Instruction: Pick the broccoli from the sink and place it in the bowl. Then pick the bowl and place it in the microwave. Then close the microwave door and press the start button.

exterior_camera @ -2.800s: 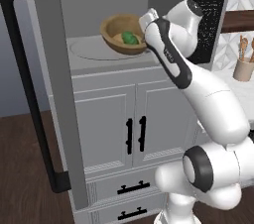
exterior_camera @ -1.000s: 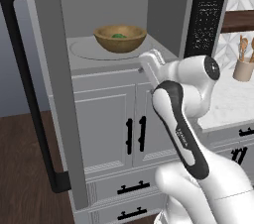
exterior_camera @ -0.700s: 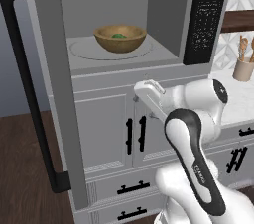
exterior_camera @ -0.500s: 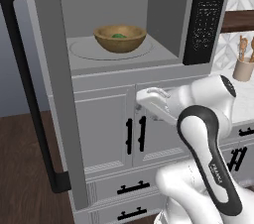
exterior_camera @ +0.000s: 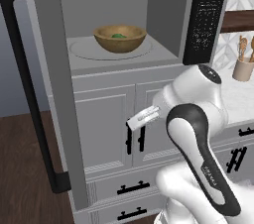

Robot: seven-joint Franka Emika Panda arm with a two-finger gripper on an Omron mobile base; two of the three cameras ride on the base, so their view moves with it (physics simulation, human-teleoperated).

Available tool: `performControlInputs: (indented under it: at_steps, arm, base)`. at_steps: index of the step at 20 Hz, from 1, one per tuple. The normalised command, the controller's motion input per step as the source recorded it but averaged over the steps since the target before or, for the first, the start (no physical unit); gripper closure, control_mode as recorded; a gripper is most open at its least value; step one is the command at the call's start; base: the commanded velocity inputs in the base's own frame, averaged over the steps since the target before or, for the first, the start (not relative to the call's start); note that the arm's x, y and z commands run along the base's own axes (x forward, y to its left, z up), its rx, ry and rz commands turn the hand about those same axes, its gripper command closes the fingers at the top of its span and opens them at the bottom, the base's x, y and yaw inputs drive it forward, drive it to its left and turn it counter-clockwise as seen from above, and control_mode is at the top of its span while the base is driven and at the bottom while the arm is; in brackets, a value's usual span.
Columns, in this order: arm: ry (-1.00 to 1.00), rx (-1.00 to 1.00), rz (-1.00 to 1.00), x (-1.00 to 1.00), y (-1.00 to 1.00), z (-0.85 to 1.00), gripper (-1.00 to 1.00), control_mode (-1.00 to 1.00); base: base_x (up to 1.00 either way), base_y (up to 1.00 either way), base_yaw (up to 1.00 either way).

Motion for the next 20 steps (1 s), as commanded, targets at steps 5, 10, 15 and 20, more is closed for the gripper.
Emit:
performControlInputs:
  at_steps: [5, 10, 15, 20]
  arm:
    - [-0.63, -0.62, 0.59, -0.22, 0.00, -0.22, -1.00, -1.00]
    - [-0.56, -0.49, 0.45, -0.88, -0.05, -0.30, -1.00, -1.00]
    - [-0.40, -0.36, 0.23, -0.47, 0.28, -0.60, -1.00, -1.00]
    - [-0.31, -0.25, 0.28, -0.52, -0.11, -0.76, -1.00, -1.00]
  base:
    - [0.00, 0.00, 0.00]
    - [0.00, 0.00, 0.00]
    - [0.00, 0.00, 0.00]
    - [0.00, 0.00, 0.00]
